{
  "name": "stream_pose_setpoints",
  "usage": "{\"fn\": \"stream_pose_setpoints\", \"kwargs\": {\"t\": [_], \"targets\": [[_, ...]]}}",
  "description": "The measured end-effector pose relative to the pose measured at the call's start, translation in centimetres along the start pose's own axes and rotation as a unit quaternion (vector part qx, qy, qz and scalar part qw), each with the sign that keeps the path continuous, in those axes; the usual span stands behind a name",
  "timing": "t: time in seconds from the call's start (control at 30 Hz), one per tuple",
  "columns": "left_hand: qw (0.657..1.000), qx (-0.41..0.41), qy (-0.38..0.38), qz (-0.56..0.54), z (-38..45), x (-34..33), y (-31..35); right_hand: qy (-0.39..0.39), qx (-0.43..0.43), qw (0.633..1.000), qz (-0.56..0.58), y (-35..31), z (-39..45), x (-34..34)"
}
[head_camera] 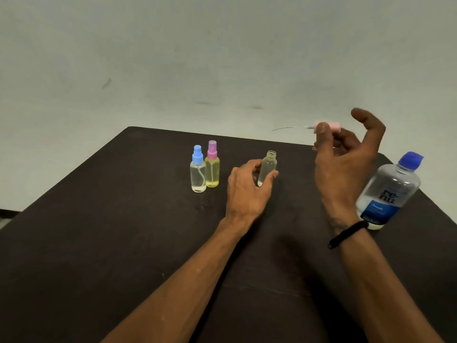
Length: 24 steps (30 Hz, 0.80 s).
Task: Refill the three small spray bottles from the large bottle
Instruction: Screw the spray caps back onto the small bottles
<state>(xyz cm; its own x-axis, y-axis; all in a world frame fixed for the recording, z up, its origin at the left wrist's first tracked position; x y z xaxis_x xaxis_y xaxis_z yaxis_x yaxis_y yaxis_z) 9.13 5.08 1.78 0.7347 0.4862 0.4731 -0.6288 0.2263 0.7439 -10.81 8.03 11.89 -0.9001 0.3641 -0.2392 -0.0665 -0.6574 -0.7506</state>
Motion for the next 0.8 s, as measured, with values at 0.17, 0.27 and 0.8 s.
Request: {"fn": "stream_pose_setpoints", "kwargs": {"t": [0.17,0.27,0.8], "targets": [[0.999,0.026,0.026,-0.017,0.1,0.3,-1.0,-0.114,-0.006,0.991,-0.067,0.6,3.6,-2.8],[0.999,0.033,0.032,-0.014,0.2,0.4,-1.3,-0.199,0.006,0.971,-0.133,0.4,4.9,-4.5],[0.999,0.032,0.018,-0.004,0.3,0.1,-1.3,-0.320,0.041,0.918,-0.229,-0.1,4.7,-7.6]]}}
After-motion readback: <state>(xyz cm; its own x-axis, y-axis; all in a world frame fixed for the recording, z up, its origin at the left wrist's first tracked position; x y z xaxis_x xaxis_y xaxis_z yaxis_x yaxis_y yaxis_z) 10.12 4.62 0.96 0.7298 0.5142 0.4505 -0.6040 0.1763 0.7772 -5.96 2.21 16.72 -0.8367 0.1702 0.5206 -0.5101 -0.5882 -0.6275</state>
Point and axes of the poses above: each hand's wrist, its own z-axis towards the middle knuckle, its own x-axis out of the back of the hand, y = z × x, the point moved 9 cm from there along z, towards the middle knuckle, and after that the axes turned 9 degrees about z, right-handed, at the moved point
